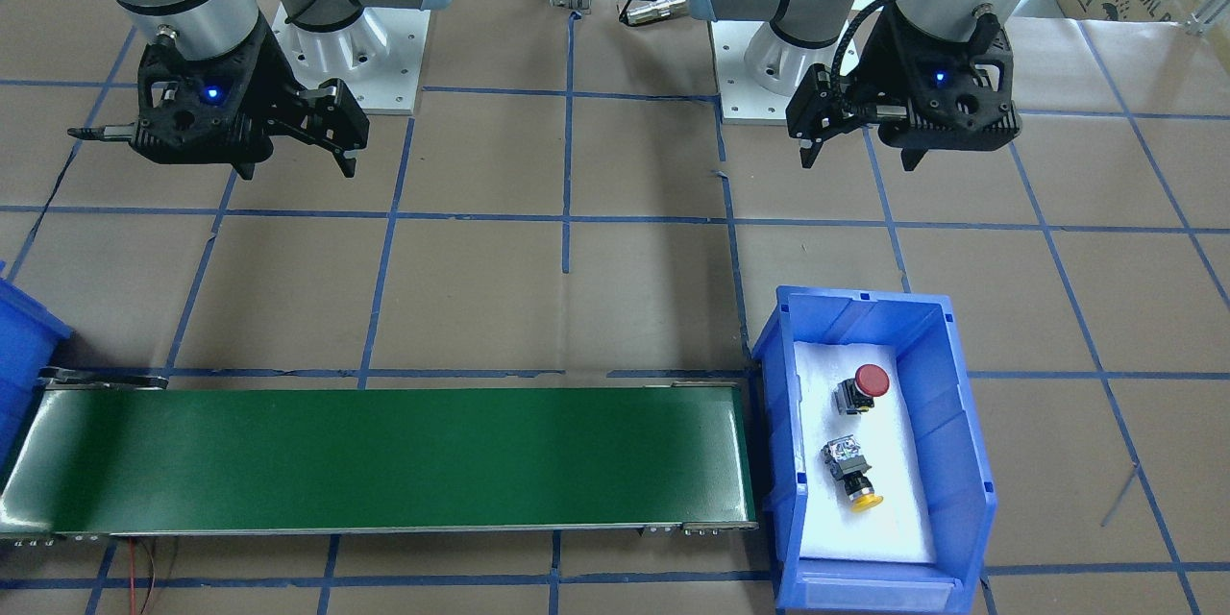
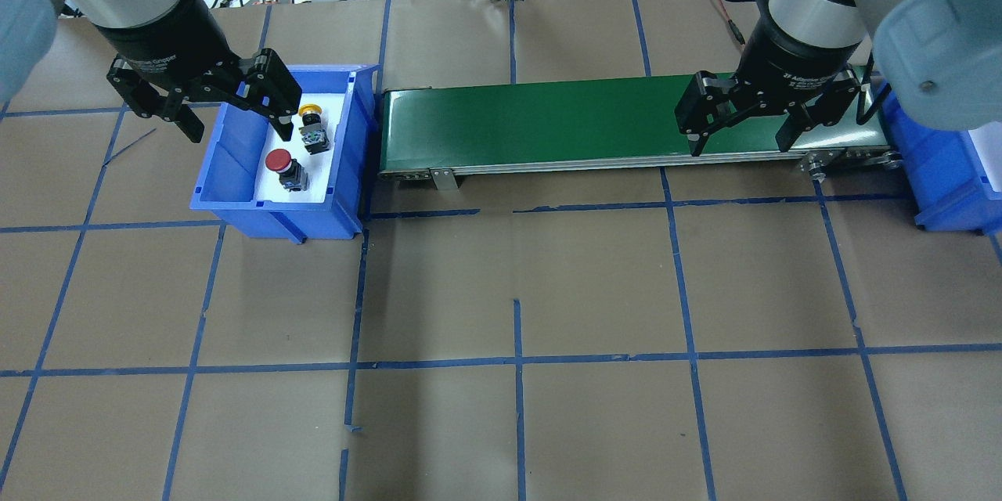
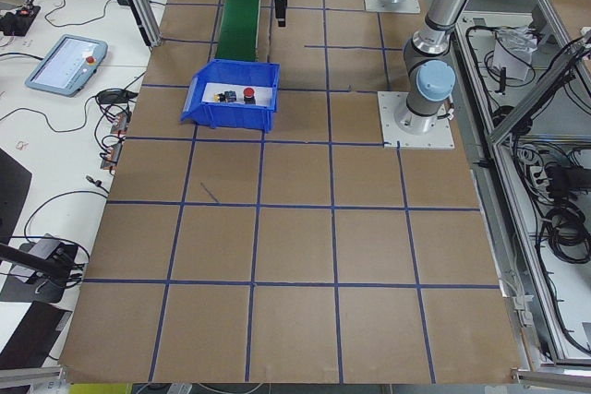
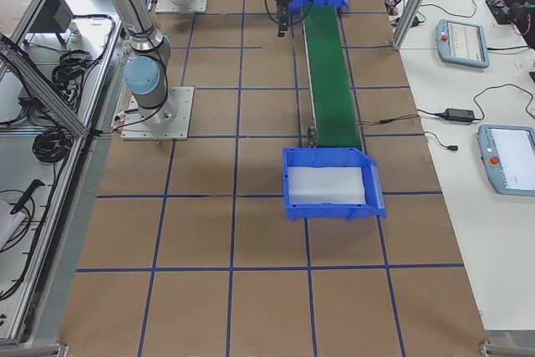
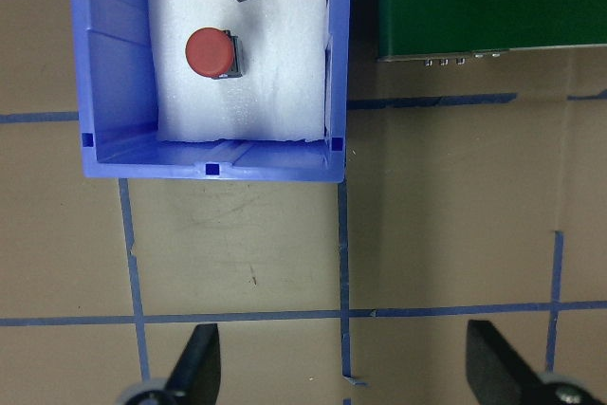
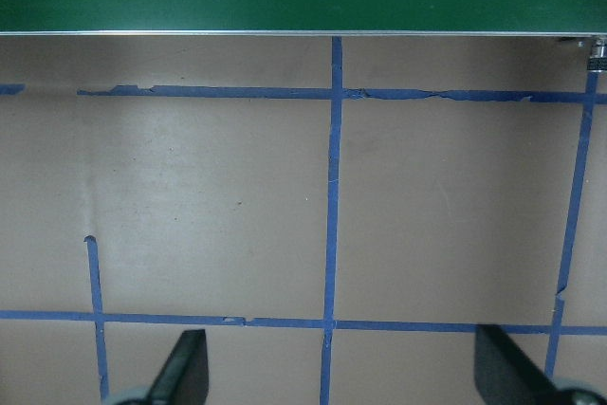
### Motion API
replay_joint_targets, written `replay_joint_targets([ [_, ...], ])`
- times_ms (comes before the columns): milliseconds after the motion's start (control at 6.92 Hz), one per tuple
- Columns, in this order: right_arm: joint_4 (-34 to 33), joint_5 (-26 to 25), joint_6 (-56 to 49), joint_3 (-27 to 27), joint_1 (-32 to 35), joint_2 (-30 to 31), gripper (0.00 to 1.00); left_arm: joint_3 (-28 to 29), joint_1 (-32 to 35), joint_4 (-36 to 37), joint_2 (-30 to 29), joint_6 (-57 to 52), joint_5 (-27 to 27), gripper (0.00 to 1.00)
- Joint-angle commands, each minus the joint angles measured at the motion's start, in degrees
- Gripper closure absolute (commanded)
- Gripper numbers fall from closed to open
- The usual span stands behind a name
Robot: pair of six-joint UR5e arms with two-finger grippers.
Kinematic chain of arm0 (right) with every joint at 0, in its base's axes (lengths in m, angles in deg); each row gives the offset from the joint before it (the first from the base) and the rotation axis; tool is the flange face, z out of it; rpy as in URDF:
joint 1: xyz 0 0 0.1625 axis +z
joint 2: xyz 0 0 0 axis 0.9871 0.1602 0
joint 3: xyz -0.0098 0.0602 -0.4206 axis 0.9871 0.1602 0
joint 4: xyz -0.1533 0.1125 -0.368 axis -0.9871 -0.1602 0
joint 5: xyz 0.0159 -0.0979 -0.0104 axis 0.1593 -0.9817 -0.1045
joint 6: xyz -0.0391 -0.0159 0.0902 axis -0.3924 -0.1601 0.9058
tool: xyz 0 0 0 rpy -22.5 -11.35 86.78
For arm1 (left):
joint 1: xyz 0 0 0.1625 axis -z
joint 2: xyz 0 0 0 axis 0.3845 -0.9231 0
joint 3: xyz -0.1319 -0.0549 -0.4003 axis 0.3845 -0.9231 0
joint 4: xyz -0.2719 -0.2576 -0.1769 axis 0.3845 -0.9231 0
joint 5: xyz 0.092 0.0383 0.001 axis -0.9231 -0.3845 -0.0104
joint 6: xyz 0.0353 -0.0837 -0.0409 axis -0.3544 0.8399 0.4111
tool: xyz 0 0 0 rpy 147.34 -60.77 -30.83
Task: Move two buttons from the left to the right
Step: 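Move the left gripper down over the red-capped button in the bin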
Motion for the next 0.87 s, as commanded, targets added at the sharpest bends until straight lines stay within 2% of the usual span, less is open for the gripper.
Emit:
replay_joint_targets([
  [0,0.0,0.0,0.07,-0.07,-0.01,-0.02,0.0,0.1,-0.03,-0.07,-0.03,0.0,0.03,0.0],
  [433,0.0,0.0,-0.11,-0.07,-0.01,-0.02,0.0,-0.34,-0.47,0.19,-0.11,0.0,0.21,0.0],
  [578,0.0,0.09,0.07,-0.07,0.07,-0.02,0.0,-0.26,-0.99,0.28,-1.42,-1.4,0.04,0.0],
  [722,0.09,0.09,-0.28,-0.07,-0.01,-0.02,0.0,-0.08,-1.52,1.41,-5.78,-5.06,-0.22,0.01],
])
